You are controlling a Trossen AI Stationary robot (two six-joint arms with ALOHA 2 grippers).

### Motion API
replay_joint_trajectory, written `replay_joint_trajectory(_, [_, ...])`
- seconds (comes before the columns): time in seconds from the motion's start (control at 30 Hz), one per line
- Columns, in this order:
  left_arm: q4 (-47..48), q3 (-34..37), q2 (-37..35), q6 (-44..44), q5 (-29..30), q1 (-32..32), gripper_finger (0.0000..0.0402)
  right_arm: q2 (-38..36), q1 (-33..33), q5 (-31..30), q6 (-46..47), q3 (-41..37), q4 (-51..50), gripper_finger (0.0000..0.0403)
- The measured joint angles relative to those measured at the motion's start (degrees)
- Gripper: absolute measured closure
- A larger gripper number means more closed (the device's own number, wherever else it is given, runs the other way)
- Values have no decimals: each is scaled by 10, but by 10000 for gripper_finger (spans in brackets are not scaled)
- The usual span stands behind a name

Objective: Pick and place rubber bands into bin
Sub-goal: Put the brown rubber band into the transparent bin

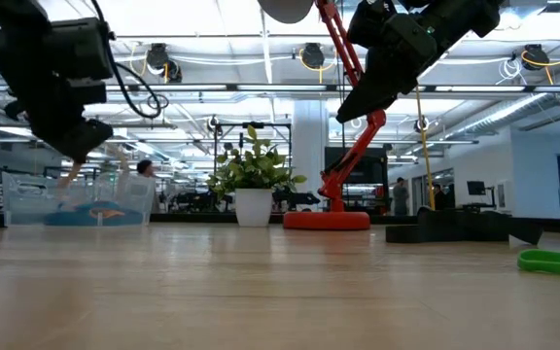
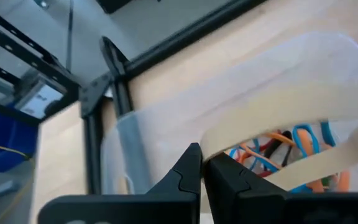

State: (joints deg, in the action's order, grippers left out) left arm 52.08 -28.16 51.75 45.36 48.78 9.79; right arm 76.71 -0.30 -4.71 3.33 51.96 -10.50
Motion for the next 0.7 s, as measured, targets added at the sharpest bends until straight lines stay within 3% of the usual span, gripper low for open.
replay_joint_trajectory(0.27, [-60,48,0,-1,-34,12,386,0,0,0,0,0,0,262])
replay_joint_trajectory(0.7, [-91,51,0,-3,-43,15,394,0,0,0,0,0,0,262])
